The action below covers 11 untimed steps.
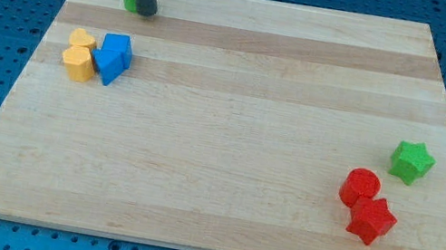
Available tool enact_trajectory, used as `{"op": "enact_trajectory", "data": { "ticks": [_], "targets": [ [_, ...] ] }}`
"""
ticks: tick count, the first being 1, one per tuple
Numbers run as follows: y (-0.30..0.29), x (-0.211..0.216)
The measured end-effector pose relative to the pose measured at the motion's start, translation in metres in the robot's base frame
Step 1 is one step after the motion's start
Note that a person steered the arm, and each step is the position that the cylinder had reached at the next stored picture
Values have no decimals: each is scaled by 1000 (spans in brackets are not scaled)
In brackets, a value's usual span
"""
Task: Point your arm to the yellow heart
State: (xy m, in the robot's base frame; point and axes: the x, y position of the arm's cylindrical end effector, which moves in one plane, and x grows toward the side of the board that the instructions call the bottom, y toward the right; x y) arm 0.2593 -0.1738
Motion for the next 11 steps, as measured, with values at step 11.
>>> {"op": "enact_trajectory", "data": {
  "ticks": [11],
  "targets": [
    [-96,61]
  ]
}}
